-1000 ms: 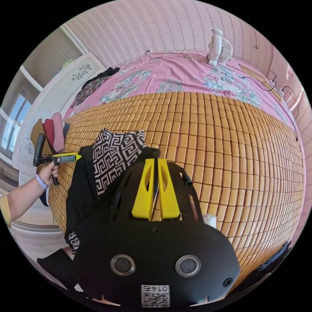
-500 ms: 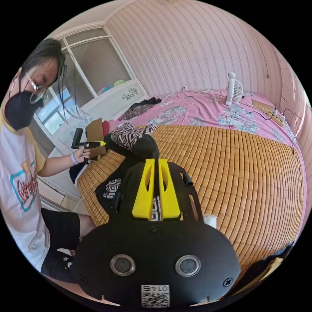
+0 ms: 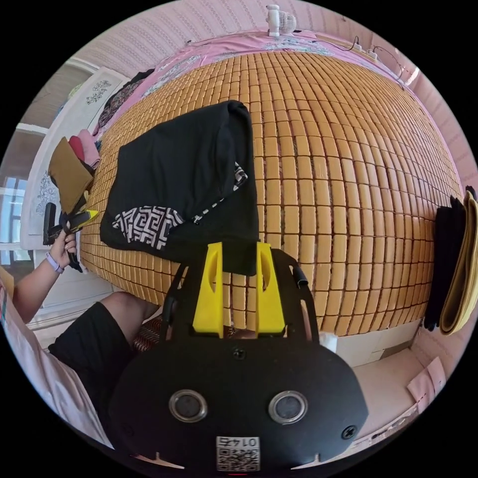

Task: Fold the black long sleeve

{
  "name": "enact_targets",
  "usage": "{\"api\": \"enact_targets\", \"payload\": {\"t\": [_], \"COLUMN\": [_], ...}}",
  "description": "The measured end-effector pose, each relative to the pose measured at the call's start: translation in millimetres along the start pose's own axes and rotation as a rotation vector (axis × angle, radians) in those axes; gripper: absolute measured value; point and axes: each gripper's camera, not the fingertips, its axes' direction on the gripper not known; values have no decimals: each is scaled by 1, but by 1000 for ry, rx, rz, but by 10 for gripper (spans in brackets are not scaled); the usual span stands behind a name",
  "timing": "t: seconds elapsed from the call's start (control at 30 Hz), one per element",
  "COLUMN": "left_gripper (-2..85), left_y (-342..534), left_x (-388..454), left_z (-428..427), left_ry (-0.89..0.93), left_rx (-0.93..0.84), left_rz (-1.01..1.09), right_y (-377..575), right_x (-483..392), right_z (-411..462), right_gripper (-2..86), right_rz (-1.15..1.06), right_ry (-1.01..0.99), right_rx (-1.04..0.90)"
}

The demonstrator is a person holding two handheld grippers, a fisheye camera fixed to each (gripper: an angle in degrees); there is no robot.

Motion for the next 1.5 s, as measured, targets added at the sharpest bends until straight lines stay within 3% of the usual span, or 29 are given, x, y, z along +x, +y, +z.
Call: {"api": "enact_targets", "payload": {"t": [0.13, 0.23, 0.4, 0.6, 0.83, 1.13, 1.23, 1.3, 1.37, 1.5], "left_gripper": [47, 21, 6, -4, -9, -10, -10, -10, -10, -10], "left_y": [5, 17, 34, 45, 72, 166, 202, 234, 252, 267], "left_x": [26, 45, 63, 47, 42, -9, -24, -21, -12, 25], "left_z": [34, 46, 63, 69, 78, 57, 28, 3, -3, 28], "left_ry": [-209, -358, -490, -383, -390, -249, -228, -309, -350, -224], "left_rx": [-133, -120, -113, -78, -11, 64, 181, 370, 439, 441], "left_rz": [109, 252, 380, 371, 442, 203, 143, 143, 181, 354], "right_y": [1, 7, 18, 22, 35, 71, 92, 102, 111, 104], "right_x": [-22, -37, -38, -55, -87, -159, -177, -184, -192, -211], "right_z": [17, 24, 30, 37, 47, 30, 23, 21, 17, 12], "right_gripper": [57, 43, 26, 20, 15, 4, 2, 2, 0, -7], "right_rz": [-1, -27, 39, -17, 10, -125, -162, -172, -183, -219], "right_ry": [122, 183, 73, 69, 148, 157, 147, 176, 189, 152], "right_rx": [-31, -4, 70, 83, 186, 152, 145, 140, 148, 181]}}
